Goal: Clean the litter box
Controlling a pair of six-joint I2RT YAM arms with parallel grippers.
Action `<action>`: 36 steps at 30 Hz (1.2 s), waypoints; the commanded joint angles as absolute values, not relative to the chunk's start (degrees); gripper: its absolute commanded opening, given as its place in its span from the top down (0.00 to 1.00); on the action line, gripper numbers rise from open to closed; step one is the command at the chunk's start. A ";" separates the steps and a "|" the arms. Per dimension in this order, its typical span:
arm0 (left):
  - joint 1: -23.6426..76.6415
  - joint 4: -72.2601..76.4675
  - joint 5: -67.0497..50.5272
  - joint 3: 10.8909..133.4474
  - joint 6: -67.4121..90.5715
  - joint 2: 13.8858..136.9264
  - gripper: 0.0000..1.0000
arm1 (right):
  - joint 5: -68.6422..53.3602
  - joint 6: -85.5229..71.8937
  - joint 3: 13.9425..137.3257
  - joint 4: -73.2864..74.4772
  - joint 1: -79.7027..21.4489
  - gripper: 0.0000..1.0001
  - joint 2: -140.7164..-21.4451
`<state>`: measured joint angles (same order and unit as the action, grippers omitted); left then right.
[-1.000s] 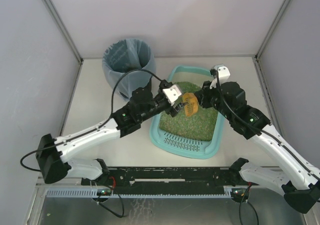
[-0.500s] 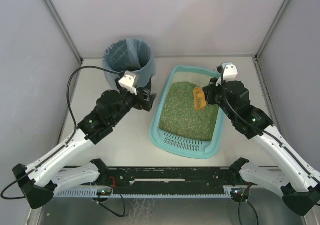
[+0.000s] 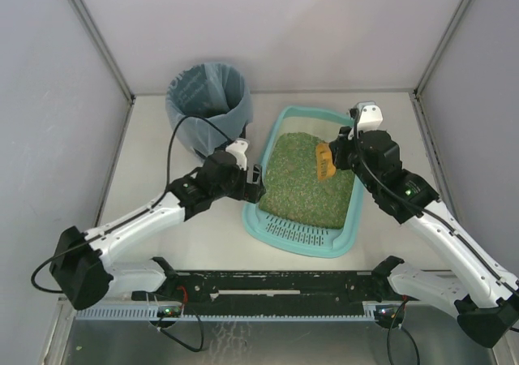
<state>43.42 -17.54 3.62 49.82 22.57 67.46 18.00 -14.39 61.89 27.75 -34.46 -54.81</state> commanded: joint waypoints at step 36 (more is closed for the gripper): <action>48.97 -23.95 11.53 57.28 23.51 61.96 0.16 | 30.09 -16.50 63.67 36.94 -34.41 1.00 -56.06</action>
<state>52.49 -23.00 6.31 52.99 23.44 70.24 26.76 -15.40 60.73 34.37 -33.98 -53.56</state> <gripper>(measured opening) 0.811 0.194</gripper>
